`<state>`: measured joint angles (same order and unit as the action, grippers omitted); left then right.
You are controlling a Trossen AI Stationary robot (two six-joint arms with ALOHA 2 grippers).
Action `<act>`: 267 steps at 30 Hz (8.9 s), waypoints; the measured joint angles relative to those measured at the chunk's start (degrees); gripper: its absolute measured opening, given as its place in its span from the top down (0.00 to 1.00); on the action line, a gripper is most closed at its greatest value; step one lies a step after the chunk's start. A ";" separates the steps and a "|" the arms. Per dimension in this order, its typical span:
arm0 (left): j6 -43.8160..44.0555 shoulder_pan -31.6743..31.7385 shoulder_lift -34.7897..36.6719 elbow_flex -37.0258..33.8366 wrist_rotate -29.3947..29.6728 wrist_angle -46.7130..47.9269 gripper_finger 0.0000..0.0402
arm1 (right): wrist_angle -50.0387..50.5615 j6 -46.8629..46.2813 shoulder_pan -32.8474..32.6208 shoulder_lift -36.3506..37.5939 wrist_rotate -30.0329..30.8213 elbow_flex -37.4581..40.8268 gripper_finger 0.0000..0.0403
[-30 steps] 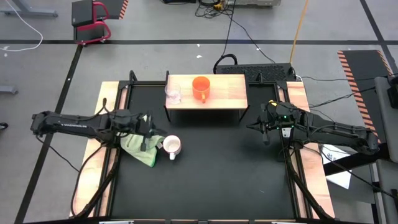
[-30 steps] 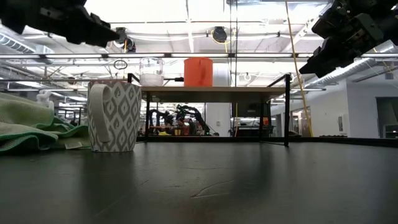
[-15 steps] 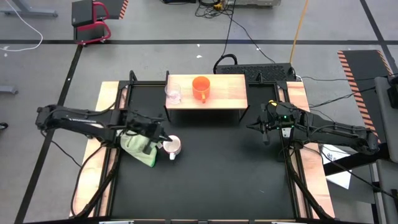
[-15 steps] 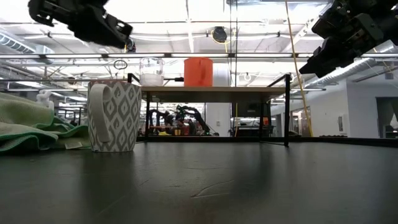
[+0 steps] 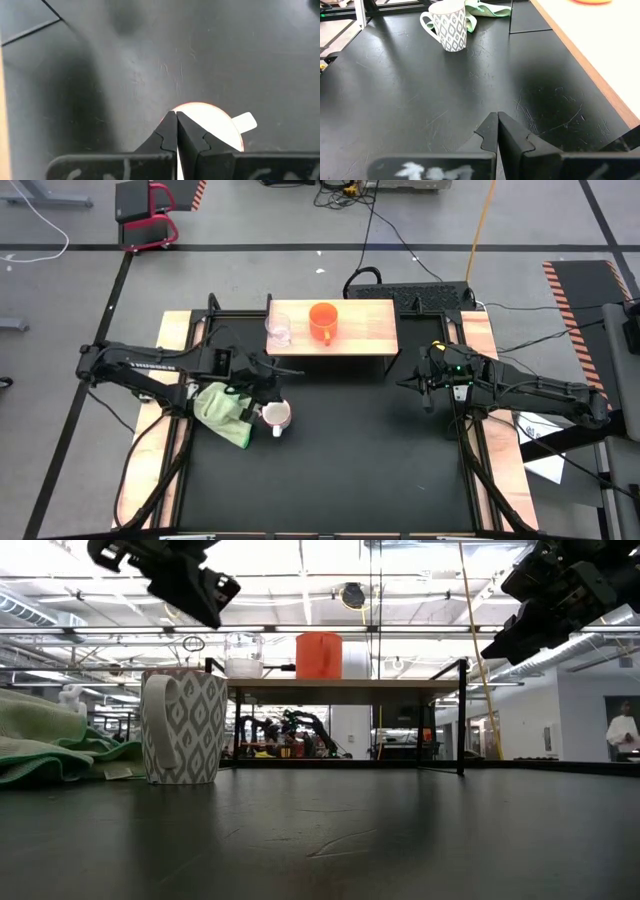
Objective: Stack small to large cups/mugs on shelf
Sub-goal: Put the white patterned mug on the shelf
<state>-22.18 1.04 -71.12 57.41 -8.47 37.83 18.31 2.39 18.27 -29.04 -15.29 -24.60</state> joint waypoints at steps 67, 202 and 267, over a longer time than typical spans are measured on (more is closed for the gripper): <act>7.42 1.88 -11.05 9.99 -3.58 15.63 0.65 | -0.07 -0.02 0.01 0.01 0.00 0.00 1.00; 3.99 3.67 -16.82 10.03 4.02 17.81 0.65 | -0.07 -0.04 0.01 -0.02 0.00 0.02 1.00; 2.96 3.67 -16.78 7.38 3.89 15.45 0.94 | -0.07 -0.07 0.01 -0.02 0.02 0.02 1.00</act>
<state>-19.22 4.71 -87.90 64.79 -4.58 53.28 18.24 2.33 18.28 -29.06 -15.27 -24.58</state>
